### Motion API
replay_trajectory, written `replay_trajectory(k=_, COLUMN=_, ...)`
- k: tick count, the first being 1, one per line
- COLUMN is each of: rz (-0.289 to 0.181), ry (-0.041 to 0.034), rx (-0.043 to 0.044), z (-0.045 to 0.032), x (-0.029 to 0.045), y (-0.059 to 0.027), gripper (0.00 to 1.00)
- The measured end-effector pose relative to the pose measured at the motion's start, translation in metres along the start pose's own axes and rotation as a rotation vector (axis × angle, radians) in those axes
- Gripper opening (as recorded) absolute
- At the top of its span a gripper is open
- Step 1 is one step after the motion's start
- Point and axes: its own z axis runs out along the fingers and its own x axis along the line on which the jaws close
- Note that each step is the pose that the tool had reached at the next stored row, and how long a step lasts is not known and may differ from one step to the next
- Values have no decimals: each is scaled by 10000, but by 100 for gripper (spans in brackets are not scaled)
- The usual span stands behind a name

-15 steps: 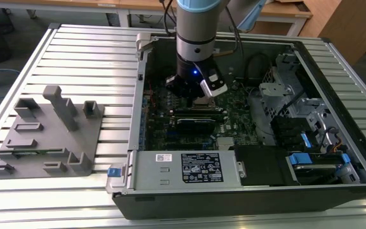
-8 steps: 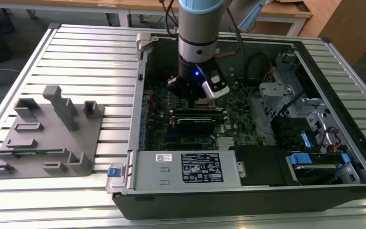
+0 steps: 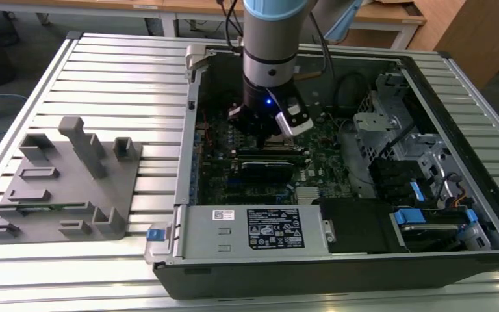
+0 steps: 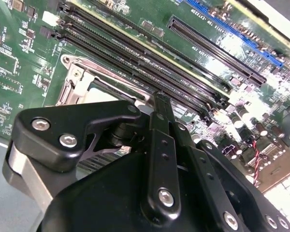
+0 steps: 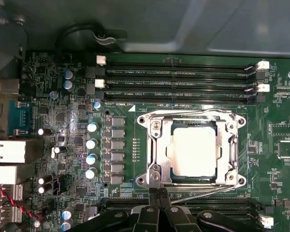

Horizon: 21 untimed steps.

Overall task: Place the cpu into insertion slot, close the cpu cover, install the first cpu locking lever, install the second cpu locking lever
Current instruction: 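Install the second cpu locking lever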

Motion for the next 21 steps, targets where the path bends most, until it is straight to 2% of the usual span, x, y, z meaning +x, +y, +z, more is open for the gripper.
replay_trajectory(k=10, rz=4, ry=1, rx=-67, z=-3, x=0, y=-45, gripper=11)
replay_trajectory(k=15, rz=8, ry=-18, rx=-174, z=3, x=26, y=-46, gripper=11)
replay_trajectory(k=17, rz=13, ry=-25, rx=-276, z=8, x=37, y=-47, gripper=11)
replay_trajectory(k=21, rz=15, ry=-31, rx=-302, z=22, x=49, y=-49, gripper=11)
